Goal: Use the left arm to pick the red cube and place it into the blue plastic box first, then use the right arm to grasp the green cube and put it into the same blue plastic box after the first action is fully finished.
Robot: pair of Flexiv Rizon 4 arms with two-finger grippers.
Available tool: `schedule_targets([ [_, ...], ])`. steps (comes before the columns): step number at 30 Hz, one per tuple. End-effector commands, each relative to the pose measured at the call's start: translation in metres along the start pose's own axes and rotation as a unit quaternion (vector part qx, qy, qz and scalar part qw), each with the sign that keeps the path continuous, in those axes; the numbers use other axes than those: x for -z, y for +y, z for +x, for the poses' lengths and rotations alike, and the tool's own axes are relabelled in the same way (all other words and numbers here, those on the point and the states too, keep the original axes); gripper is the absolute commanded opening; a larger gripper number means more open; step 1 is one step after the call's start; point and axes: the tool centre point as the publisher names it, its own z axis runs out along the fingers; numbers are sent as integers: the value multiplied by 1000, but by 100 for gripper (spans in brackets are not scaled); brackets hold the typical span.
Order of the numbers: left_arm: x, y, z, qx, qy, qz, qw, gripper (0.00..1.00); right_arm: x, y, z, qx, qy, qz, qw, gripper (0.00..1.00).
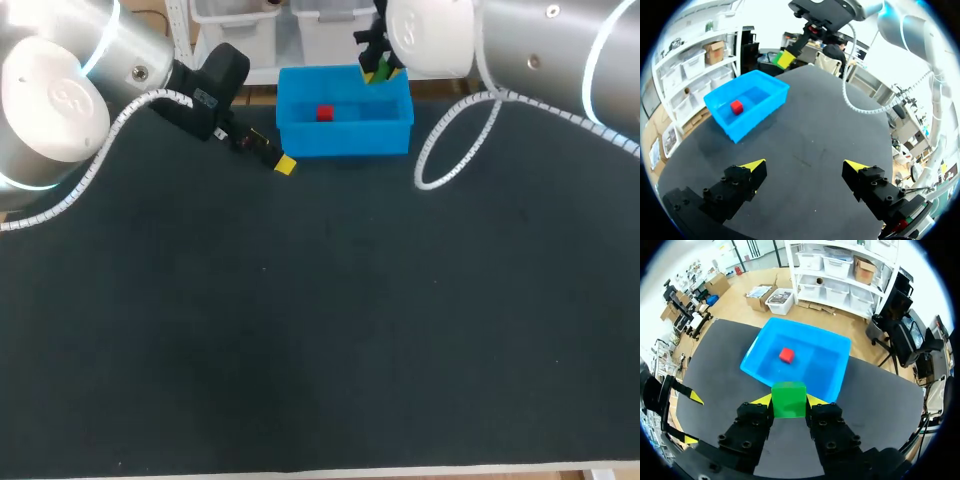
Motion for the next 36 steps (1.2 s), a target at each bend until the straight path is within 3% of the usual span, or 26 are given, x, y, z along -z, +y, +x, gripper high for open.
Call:
schedule_targets([
  [1, 0, 0, 1, -1, -3, 1, 1000, 100, -11, -3, -14, 0, 14, -12, 1000, 0],
  [18, 0, 0, 1, -1, -3, 1, 1000, 100, -59, -19, -33, 6, 18, -38, 999, 0],
  [31, 0, 0, 1, -1, -3, 1, 1000, 100, -79, -34, -41, -12, 27, -20, 999, 0],
  [32, 0, 0, 1, -1, -3, 1, 1000, 100, -80, -35, -42, -18, 27, -18, 999, 69],
  [33, 0, 0, 1, -1, -3, 1, 1000, 100, -80, -36, -42, -18, 27, -21, 999, 100],
  [36, 0, 0, 1, -1, -3, 1, 1000, 100, -79, -36, -43, -20, 26, -20, 999, 100],
])
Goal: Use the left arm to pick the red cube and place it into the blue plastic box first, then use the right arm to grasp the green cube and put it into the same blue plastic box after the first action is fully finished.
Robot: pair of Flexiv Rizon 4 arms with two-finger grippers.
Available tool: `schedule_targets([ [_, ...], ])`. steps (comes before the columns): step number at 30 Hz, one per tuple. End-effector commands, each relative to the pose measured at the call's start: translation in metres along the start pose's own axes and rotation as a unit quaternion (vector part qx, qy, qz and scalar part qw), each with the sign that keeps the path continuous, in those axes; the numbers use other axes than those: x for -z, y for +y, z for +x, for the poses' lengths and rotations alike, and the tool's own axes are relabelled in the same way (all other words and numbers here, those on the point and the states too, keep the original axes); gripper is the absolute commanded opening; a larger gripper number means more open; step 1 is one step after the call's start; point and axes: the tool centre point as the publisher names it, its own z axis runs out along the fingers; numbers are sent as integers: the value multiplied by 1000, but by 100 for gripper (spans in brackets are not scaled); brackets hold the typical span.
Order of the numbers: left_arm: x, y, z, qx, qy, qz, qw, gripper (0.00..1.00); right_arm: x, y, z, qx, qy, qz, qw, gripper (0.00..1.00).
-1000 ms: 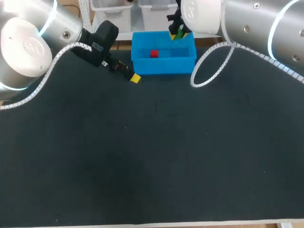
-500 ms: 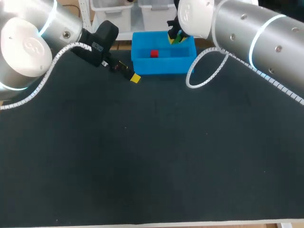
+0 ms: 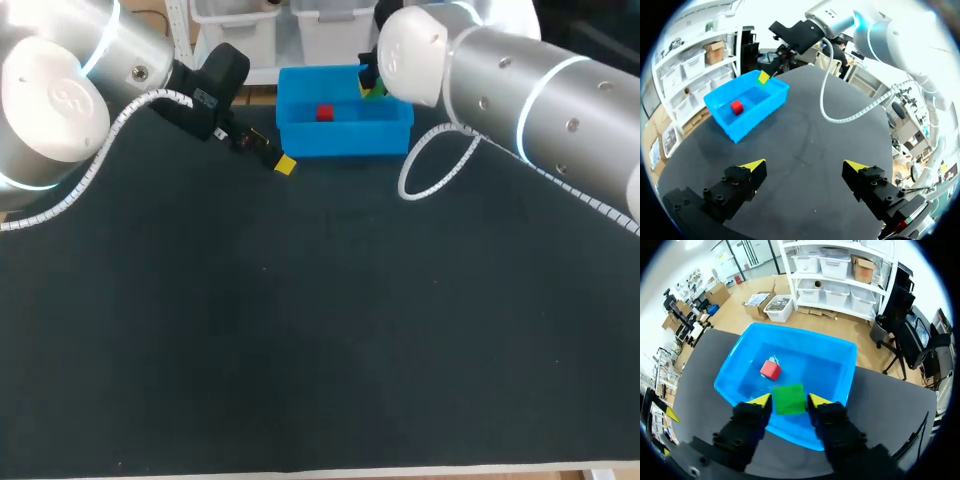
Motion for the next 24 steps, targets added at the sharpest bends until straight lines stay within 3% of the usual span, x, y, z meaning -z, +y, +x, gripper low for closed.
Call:
schedule_targets([
  [1, 0, 1, 1, -1, -3, 1, 1000, 100, -8, -1, -22, -1, 68, -2, 998, 100],
  [24, 0, 1, 1, -1, -3, 1, 1000, 100, 22, -3, -26, 11, 45, 22, 999, 100],
])
